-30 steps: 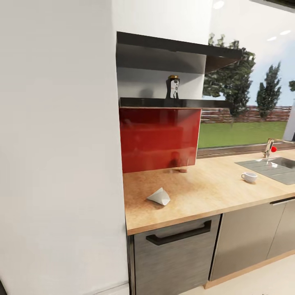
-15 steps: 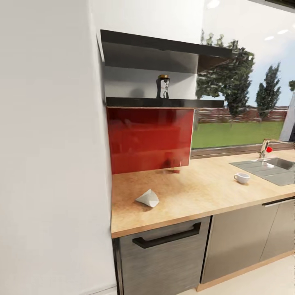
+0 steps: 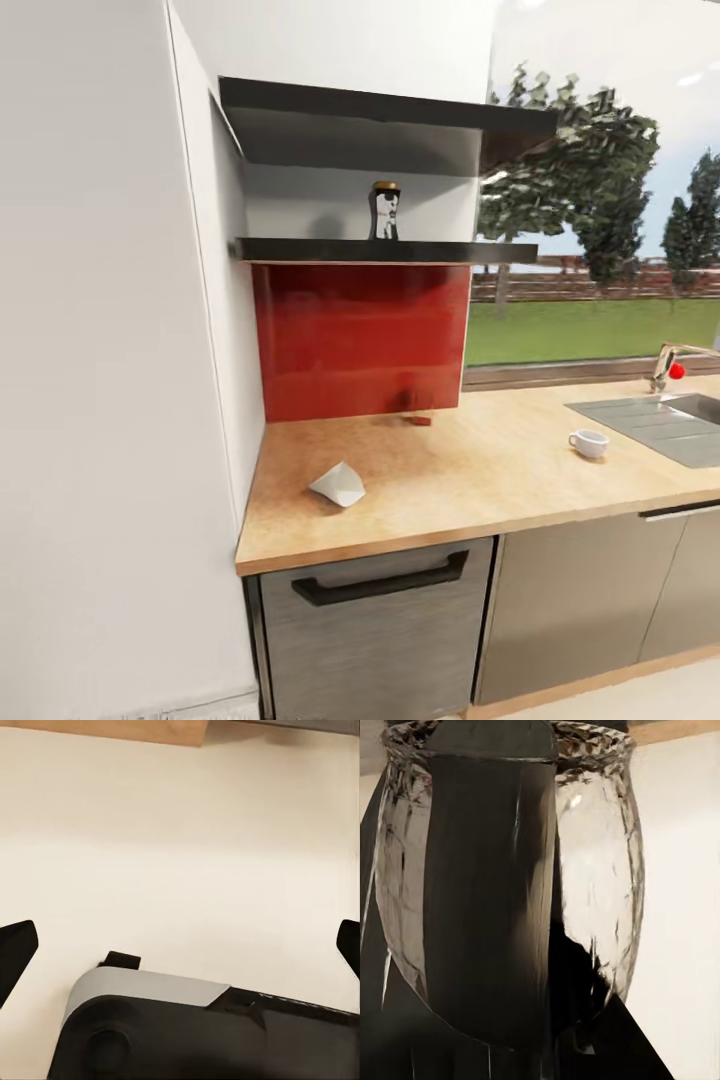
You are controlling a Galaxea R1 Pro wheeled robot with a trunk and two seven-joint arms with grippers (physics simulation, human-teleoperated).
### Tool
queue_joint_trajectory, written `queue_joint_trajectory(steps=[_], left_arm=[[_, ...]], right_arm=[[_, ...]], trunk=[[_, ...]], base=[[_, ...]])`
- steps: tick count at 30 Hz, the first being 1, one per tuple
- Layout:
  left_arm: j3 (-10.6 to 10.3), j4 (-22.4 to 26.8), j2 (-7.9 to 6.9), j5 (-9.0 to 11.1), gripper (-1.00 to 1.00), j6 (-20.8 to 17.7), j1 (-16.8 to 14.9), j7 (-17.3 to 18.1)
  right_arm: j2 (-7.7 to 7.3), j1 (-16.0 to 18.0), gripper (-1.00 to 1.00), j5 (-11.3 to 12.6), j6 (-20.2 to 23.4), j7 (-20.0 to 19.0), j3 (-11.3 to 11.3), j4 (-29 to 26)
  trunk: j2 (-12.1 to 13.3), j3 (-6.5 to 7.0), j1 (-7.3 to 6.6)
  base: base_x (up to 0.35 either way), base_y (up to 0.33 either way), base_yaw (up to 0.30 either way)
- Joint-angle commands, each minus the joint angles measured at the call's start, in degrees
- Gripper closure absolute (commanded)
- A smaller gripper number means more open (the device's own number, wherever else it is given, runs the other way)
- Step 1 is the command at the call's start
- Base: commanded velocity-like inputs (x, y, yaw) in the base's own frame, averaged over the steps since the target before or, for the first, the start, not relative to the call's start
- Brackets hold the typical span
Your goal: Set up a coffee station on the kitchen countertop: keep the coffee maker on the countertop, move the bottle of coffee from the kitchen shelf to the counter next to the coffee maker, place a paper coffee filter on top of the coffee maker, put the saucer next to the coffee maker with the coffee cup on the saucer, and place the electric kettle next to the coffee maker.
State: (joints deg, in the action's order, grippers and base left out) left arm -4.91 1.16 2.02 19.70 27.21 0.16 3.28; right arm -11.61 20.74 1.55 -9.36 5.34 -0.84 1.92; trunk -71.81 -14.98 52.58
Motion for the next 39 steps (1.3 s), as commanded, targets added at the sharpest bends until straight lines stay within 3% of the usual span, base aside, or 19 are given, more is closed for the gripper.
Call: queue_joint_trajectory(steps=[1, 10, 13, 15, 18, 29, 39], left_arm=[[-0.41, 0.06, 0.03, 0.55, -1.0, 0.13, 0.01, 0.19], [-0.53, 0.0, 0.74, 0.39, -1.0, 0.0, 0.01, 0.26], [-0.78, -0.33, 1.24, -1.26, -1.0, -0.07, 0.01, 0.3], [-0.88, -0.46, 1.59, -3.31, -1.0, -0.09, 0.01, 0.29], [-0.83, -0.57, 1.77, -4.32, -1.0, 0.06, 0.01, 0.24], [-0.72, -0.63, 1.76, -4.25, -1.0, 1.03, 0.01, 0.14], [-0.72, -0.65, 1.94, -4.2, -1.0, 1.09, 0.01, 0.12]], right_arm=[[-0.03, 0.09, 1.0, 0.12, -0.39, -0.01, -0.04, 0.17], [-0.62, 0.09, 1.0, 0.38, -0.37, 0.11, -0.04, 0.14], [-0.86, -0.41, 1.0, 0.38, -0.37, 0.07, -0.04, 0.17], [-1.8, -1.67, 1.0, 0.38, -0.49, 0.01, -0.04, 0.18], [-2.87, -2.64, 1.0, 0.38, -1.39, -0.05, -0.04, 0.19], [-1.77, -3.07, 1.0, 0.23, -2.1, -0.07, -0.04, 0.19], [-1.7, -3.1, 1.0, 0.46, -2.81, -0.56, -0.08, 0.19]], trunk=[[-0.04, -0.06, 0.0], [-0.04, -0.06, 0.0], [-0.04, -0.06, 0.0], [-0.04, -0.06, 0.0], [-0.04, -0.06, 0.0], [-0.04, -0.06, 0.0], [-0.04, -0.06, 0.0]], base=[[0.0, -0.335, 0.292], [0.0, -0.335, 0.06], [0.0, -0.335, 0.001], [0.0, -0.335, 0.0], [0.0, -0.335, 0.0], [0.0, -0.335, 0.0], [0.0, -0.335, 0.0]])
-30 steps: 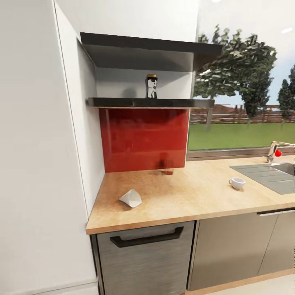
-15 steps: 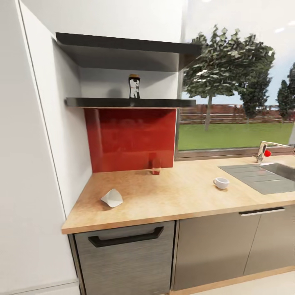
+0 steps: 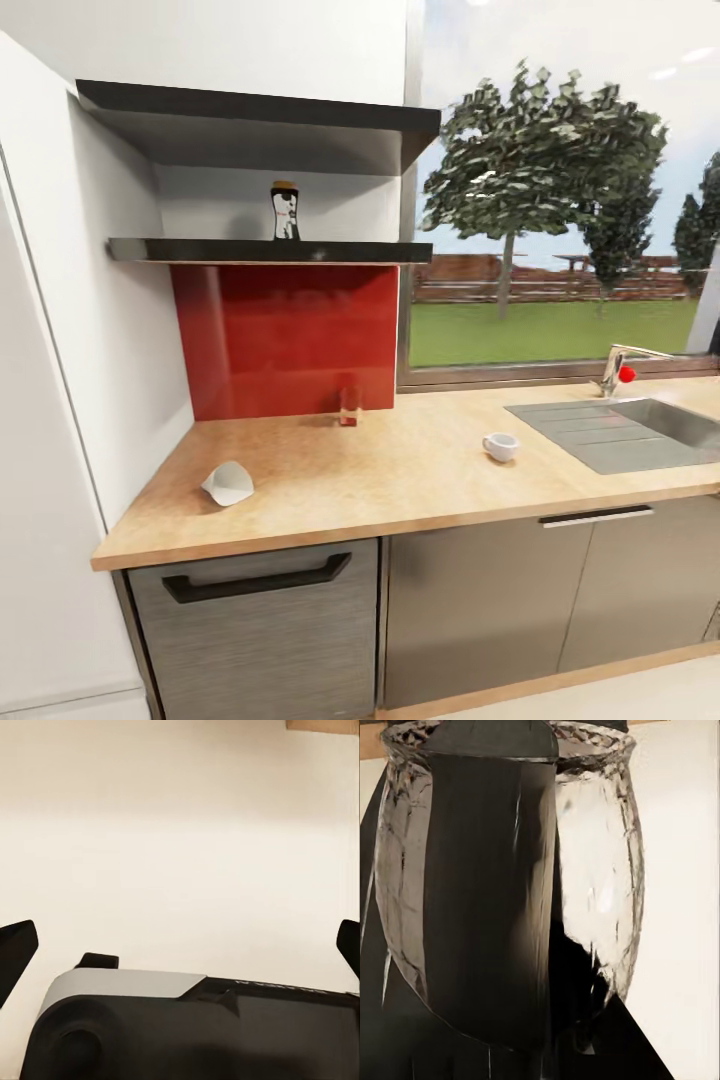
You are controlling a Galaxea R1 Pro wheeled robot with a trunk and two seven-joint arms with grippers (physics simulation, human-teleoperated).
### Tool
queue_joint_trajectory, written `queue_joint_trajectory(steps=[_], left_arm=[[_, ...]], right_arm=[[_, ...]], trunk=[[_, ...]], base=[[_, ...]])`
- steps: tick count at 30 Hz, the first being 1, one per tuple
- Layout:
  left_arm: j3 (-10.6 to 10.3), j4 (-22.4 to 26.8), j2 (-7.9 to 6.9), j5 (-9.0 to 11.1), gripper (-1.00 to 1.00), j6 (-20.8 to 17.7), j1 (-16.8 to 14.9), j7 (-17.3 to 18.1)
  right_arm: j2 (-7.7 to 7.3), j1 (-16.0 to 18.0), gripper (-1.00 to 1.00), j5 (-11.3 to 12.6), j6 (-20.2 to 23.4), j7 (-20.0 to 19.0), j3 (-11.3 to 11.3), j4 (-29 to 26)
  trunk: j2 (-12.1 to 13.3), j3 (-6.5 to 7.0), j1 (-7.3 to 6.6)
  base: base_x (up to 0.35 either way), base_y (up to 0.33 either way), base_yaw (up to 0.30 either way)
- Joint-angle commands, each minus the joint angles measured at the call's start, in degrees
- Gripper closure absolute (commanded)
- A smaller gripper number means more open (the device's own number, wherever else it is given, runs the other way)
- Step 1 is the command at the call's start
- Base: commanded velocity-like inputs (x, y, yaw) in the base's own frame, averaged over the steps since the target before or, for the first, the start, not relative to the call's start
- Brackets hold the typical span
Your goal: Set up a coffee station on the kitchen countertop: keep the coffee maker on the countertop, move the bottle of coffee from the kitchen shelf to the counter next to the coffee maker, place a paper coffee filter on top of the coffee maker, put the saucer next to the coffee maker with the coffee cup on the saucer, and place the electric kettle next to the coffee maker.
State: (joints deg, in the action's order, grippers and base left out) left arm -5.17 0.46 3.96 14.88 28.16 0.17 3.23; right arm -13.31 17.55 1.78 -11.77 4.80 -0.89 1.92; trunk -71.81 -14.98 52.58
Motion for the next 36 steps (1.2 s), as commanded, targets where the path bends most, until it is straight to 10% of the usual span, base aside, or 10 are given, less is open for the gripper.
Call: queue_joint_trajectory(steps=[1, 36], left_arm=[[-0.46, 0.04, -0.01, 0.64, -1.0, 0.14, 0.01, 0.18], [-0.46, 0.07, 0.0, 0.63, -1.0, 0.14, 0.01, 0.19]], right_arm=[[0.02, 0.1, 1.0, 0.24, -0.41, -0.04, -0.02, 0.19], [0.13, 0.03, 1.0, 0.24, -0.45, -0.15, -0.01, 0.19]], trunk=[[-0.04, -0.06, 0.0], [-0.04, -0.06, 0.0]], base=[[0.0, -0.335, 0.0], [0.0, -0.335, 0.035]])
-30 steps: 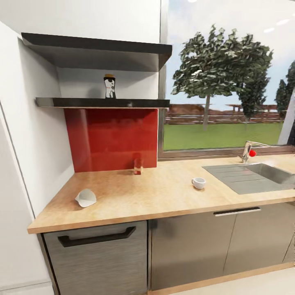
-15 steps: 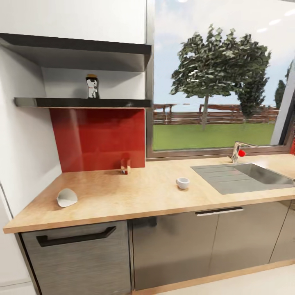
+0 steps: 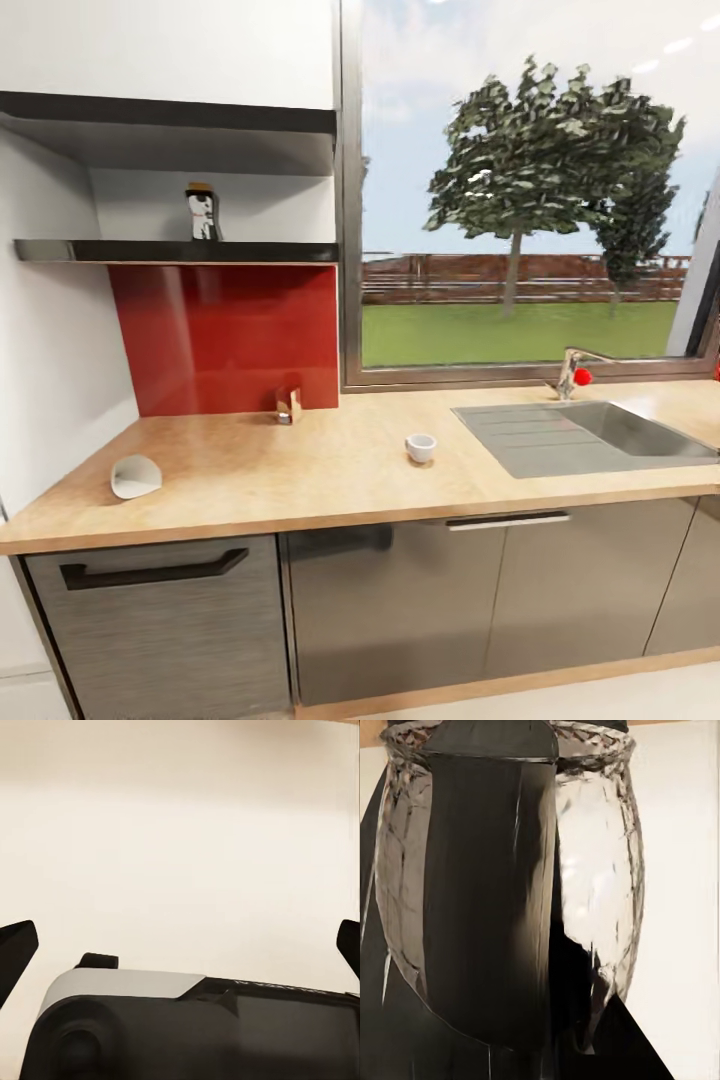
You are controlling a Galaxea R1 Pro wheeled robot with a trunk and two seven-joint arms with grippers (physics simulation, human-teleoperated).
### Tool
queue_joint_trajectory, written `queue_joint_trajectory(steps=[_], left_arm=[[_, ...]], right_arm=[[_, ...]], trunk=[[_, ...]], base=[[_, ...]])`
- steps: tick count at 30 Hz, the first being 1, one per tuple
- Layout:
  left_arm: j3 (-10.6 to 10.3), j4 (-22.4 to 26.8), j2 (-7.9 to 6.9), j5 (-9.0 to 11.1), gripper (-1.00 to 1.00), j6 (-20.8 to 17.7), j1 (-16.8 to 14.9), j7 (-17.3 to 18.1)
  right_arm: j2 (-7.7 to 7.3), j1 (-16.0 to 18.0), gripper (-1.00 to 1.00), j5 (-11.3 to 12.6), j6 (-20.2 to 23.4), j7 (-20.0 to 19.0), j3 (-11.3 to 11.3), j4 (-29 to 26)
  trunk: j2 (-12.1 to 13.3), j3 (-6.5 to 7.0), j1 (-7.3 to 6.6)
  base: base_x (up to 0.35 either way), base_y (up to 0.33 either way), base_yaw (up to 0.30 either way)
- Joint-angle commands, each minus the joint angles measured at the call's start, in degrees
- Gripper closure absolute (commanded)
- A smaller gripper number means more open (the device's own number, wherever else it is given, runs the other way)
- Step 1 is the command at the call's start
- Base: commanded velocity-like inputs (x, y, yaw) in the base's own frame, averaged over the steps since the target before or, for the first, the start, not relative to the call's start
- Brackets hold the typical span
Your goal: Set up a coffee station on the kitchen countertop: keep the coffee maker on the countertop, move the bottle of coffee from the kitchen shelf to the counter next to the coffee maker, place a paper coffee filter on top of the coffee maker, put the saucer next to the coffee maker with the coffee cup on the saucer, and place the electric kettle next to the coffee maker.
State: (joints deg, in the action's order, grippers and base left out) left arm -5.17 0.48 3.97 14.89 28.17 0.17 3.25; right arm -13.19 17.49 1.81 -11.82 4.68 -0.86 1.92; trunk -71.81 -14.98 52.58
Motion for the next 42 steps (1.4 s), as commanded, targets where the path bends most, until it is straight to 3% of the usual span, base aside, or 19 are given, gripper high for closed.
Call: queue_joint_trajectory(steps=[1, 22, 42], left_arm=[[-0.46, 0.05, -0.01, 0.63, -1.0, 0.13, 0.01, 0.18], [-0.46, 0.05, -0.01, 0.65, -1.0, 0.13, 0.01, 0.12], [-0.44, 0.05, -0.01, 0.66, -1.0, 0.05, 0.01, 0.12]], right_arm=[[0.0, 0.09, 1.0, 0.21, -0.39, -0.03, -0.04, 0.19], [0.0, 0.09, 1.0, 0.21, -0.39, -0.03, -0.02, 0.19], [0.09, 0.09, 1.0, 0.19, -0.39, -0.03, -0.02, 0.19]], trunk=[[-0.04, -0.06, 0.0], [-0.04, -0.06, 0.0], [-0.04, -0.06, 0.0]], base=[[0.0, -0.335, 0.016], [0.0, -0.335, 0.002], [0.0, -0.335, 0.082]])
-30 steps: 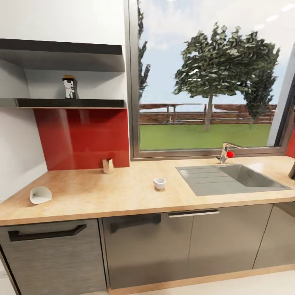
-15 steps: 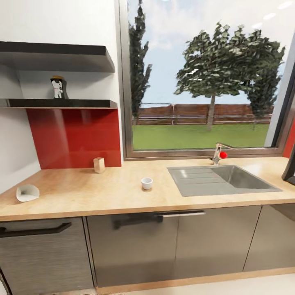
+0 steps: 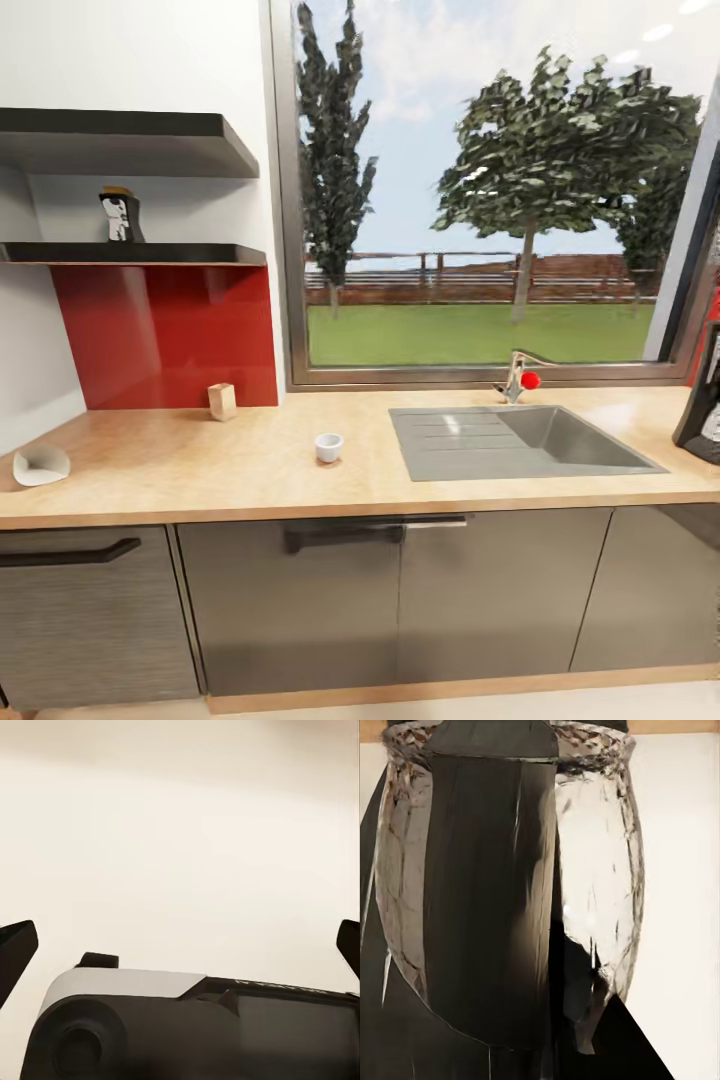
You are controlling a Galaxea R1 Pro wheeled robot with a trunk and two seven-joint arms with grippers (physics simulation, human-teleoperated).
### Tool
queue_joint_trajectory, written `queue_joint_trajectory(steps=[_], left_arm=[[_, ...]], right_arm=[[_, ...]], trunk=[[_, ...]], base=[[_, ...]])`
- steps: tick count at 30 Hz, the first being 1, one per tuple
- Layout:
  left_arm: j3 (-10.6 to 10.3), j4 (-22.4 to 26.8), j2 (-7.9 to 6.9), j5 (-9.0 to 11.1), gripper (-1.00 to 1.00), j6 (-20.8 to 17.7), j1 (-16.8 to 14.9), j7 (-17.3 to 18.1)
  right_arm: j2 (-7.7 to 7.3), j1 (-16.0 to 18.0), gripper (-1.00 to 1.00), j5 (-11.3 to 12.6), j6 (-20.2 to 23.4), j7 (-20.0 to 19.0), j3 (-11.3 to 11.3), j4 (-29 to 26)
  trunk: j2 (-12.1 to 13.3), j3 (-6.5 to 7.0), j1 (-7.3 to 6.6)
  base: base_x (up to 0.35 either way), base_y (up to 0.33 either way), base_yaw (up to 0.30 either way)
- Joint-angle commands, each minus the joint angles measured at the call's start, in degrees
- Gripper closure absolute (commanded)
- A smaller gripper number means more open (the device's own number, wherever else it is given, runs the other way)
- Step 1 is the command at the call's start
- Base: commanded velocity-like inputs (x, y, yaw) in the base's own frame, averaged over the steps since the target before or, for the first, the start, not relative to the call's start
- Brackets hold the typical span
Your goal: Set up a coffee station on the kitchen countertop: keep the coffee maker on the countertop, move the bottle of coffee from the kitchen shelf to the counter next to the coffee maker, place a paper coffee filter on top of the coffee maker, put the saucer next to the coffee maker with the coffee cup on the saucer, and place the electric kettle next to the coffee maker.
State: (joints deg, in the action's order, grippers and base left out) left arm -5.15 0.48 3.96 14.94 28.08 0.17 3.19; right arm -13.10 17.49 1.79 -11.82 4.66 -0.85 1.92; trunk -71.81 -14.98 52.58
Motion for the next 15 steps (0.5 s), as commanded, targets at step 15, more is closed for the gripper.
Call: queue_joint_trajectory(steps=[15], left_arm=[[-0.41, 0.05, -0.01, 0.62, -1.0, 0.13, 0.01, 0.19]], right_arm=[[0.01, 0.09, 1.0, 0.18, -0.39, 0.0, -0.03, 0.19]], trunk=[[-0.04, -0.06, 0.0]], base=[[0.0, -0.335, 0.0]])
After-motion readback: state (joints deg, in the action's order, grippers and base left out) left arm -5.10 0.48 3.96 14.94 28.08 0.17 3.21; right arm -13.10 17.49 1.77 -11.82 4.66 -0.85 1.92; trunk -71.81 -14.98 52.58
